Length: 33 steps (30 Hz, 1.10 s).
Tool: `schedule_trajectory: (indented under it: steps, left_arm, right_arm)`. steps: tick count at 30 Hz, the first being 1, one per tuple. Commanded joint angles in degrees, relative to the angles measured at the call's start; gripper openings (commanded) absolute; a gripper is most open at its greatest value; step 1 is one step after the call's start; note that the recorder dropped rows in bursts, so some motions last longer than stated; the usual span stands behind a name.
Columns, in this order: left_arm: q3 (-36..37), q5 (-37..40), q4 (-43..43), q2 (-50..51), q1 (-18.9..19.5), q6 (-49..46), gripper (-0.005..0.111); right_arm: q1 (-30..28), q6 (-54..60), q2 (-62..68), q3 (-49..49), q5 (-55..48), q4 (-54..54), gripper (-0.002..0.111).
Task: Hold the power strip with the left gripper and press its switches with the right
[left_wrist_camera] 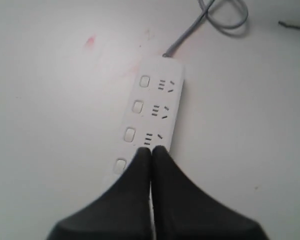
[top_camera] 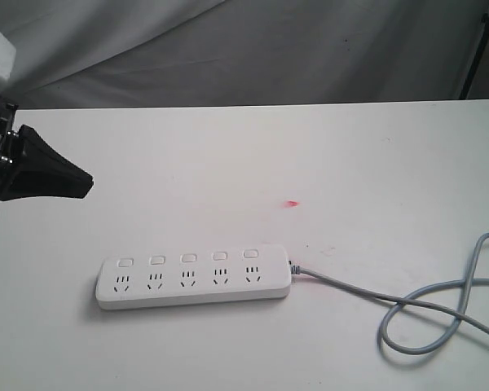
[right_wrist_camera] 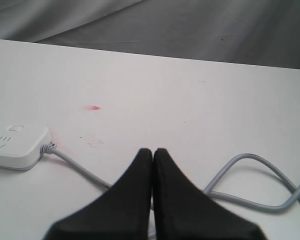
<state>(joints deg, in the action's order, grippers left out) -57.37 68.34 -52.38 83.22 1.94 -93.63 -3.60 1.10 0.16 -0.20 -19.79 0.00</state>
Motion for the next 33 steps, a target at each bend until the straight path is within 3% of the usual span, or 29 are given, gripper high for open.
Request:
schedule_trajectory:
  steps: [1,28,30,33]
  left_arm:
    - [-0.2,1.6,-4.4,-2.2,-0.2,9.7,0.0]
    - [0.1,1.6,-5.8,-5.3,0.5,9.7,0.0]
    - [2.0,-2.7,-8.6,-9.5,0.5,9.8,0.0]
    - [9.3,-20.3,-15.3,-18.4,0.5,9.8,0.0]
  right_arm:
    - [-0.4,-0.1,-0.2,0.2,0.2,-0.3,0.0]
    - [-0.4,-0.1,-0.2,0.2,0.2,-0.3,0.0]
    - [-0.4,-0.1,-0.2,0.2,0.2,-0.3,0.0]
    - [-0.4,-0.1,-0.2,0.2,0.2,-0.3,0.0]
